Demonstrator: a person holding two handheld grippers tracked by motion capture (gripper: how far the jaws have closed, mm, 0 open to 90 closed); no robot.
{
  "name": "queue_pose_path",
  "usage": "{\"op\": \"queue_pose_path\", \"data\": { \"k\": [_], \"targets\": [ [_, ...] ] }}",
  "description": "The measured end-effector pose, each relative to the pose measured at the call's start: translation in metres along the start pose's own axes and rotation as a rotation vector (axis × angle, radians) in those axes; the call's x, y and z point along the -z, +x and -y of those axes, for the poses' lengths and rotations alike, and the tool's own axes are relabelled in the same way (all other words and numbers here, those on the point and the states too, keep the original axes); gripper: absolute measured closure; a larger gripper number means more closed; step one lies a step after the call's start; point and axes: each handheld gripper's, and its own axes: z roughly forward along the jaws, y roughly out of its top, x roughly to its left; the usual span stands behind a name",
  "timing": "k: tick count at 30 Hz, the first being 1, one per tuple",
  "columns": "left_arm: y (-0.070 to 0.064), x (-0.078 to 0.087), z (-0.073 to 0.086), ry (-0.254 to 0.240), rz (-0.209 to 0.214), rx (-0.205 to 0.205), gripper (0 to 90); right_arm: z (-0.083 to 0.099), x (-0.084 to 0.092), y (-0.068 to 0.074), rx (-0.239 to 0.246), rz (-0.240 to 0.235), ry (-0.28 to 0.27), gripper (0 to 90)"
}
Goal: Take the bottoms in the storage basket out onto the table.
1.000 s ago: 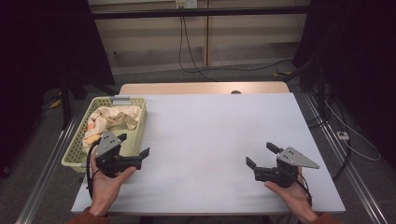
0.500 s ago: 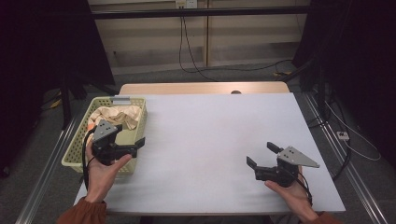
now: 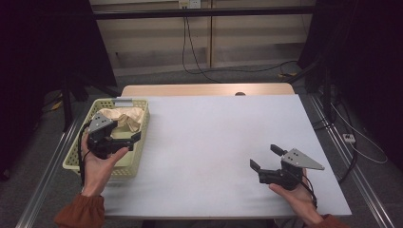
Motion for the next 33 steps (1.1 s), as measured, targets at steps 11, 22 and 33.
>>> {"op": "queue_pose_path", "data": {
  "k": [11,22,33],
  "targets": [
    [0.021,0.003,-0.017,-0.003,-0.07,0.006,5.9,-0.001,-0.004,0.003,0.015,-0.016,-0.002,6.0],
    [0.062,-0.013,-0.013,0.05,-0.145,0.101,5.9,-0.002,-0.003,0.007,0.025,-0.023,0.0,5.8],
    [0.083,-0.023,-0.017,0.069,-0.205,0.084,6.1,0.0,-0.003,0.007,0.027,-0.024,0.022,5.8]
  ]
}}
